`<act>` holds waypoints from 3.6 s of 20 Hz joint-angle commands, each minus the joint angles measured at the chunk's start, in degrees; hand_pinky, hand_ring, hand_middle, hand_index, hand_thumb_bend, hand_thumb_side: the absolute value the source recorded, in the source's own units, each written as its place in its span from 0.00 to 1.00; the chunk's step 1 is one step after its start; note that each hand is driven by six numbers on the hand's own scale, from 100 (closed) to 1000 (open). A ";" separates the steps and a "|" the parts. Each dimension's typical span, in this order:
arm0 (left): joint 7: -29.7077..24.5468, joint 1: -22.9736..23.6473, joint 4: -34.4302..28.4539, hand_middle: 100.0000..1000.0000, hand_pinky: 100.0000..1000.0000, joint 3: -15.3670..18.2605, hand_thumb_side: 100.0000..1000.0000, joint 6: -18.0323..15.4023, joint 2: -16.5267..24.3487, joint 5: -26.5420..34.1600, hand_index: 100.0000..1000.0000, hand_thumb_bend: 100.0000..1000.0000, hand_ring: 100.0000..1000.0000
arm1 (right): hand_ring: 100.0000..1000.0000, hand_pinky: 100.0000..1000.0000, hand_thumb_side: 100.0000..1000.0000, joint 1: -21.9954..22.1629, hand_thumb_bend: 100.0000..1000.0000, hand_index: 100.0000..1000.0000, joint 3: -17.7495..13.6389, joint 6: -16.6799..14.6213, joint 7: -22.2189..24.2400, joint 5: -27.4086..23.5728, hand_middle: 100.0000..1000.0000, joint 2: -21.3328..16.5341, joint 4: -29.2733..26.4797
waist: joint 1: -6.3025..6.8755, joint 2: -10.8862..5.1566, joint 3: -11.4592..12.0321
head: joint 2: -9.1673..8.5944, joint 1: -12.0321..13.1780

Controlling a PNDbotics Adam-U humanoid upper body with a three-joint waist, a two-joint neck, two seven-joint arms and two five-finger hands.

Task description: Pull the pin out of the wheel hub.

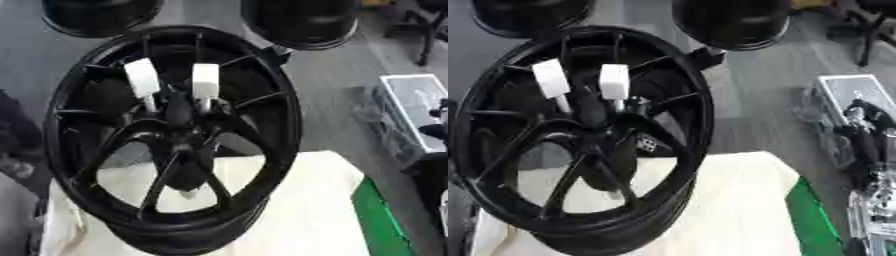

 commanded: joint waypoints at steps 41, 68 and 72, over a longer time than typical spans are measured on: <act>-18.36 -26.40 0.60 0.72 0.60 -39.18 0.29 -26.88 50.76 -11.03 0.78 0.68 0.55 | 0.45 0.63 0.64 -0.10 0.00 0.74 1.31 0.29 1.52 1.26 0.58 -3.84 0.05 | 4.50 -2.09 -4.77 | -0.11 1.44; -24.19 -37.41 12.78 0.73 0.67 -42.95 0.00 -47.64 40.37 -28.41 0.76 0.36 0.46 | 0.45 0.63 0.66 -0.76 0.00 0.74 2.37 0.35 2.67 1.07 0.58 -3.88 0.23 | 5.47 -1.36 -7.92 | -0.11 3.92; -27.72 -37.65 14.96 0.68 0.66 -43.25 0.00 -50.57 39.78 -27.53 0.72 0.31 0.44 | 0.45 0.63 0.66 -0.89 0.00 0.74 2.41 0.37 2.69 1.05 0.58 -3.83 0.23 | 5.56 -1.25 -8.08 | -0.11 3.98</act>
